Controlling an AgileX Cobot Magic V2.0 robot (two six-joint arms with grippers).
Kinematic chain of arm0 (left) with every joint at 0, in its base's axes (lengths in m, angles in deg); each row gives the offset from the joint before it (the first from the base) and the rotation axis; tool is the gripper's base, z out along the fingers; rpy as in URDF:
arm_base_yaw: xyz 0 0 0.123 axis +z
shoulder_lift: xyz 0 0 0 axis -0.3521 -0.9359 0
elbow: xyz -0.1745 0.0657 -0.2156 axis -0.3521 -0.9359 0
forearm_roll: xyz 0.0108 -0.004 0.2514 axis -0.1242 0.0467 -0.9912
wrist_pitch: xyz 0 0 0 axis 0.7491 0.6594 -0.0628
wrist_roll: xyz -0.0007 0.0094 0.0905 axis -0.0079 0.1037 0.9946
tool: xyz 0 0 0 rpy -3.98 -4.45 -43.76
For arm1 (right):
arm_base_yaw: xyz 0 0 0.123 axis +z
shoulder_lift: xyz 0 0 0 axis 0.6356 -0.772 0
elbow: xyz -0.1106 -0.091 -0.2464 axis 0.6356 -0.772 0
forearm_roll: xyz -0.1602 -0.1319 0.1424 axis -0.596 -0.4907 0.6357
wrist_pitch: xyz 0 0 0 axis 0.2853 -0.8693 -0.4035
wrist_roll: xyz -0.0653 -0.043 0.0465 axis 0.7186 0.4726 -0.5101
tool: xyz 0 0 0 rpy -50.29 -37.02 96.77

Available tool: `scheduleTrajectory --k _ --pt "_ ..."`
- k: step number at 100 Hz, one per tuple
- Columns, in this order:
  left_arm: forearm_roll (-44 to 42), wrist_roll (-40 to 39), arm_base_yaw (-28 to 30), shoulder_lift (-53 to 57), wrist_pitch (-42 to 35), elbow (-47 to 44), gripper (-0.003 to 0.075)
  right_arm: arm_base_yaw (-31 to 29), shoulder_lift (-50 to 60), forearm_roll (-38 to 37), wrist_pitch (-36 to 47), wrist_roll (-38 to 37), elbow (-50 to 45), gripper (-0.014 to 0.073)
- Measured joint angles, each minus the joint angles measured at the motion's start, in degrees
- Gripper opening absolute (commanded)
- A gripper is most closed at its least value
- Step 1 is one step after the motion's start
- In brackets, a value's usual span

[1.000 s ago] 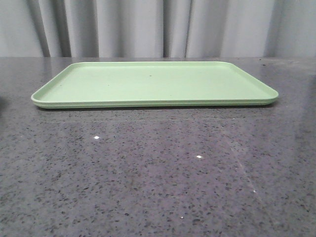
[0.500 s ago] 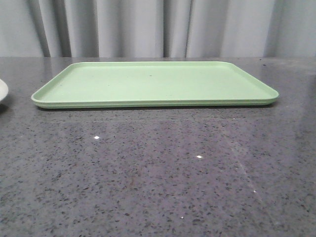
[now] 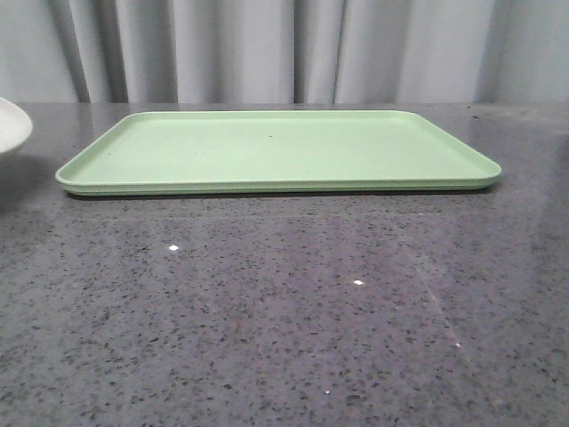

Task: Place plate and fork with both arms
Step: 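Lift the plate with the left gripper and carry it over the tray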

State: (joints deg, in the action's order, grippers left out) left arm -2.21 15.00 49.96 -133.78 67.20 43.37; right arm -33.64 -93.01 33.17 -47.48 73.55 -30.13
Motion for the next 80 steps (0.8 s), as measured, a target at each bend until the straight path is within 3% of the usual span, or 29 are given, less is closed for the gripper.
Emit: scheduleTrajectory --k 13,40,80 --pt "7.10 3.47 2.36 0.00 1.08 0.00 -0.0020 0.00 0.00 0.00 0.00 0.31 0.00 0.0414" --pt "10.99 4.75 1.19 0.00 1.30 0.04 -0.0020 0.00 0.00 0.00 -0.12 0.31 0.00 0.0414" --pt "14.89 4.25 -11.58 -3.00 -0.07 4.16 -0.0021 0.00 0.00 0.00 -0.12 0.31 0.00 0.0414"
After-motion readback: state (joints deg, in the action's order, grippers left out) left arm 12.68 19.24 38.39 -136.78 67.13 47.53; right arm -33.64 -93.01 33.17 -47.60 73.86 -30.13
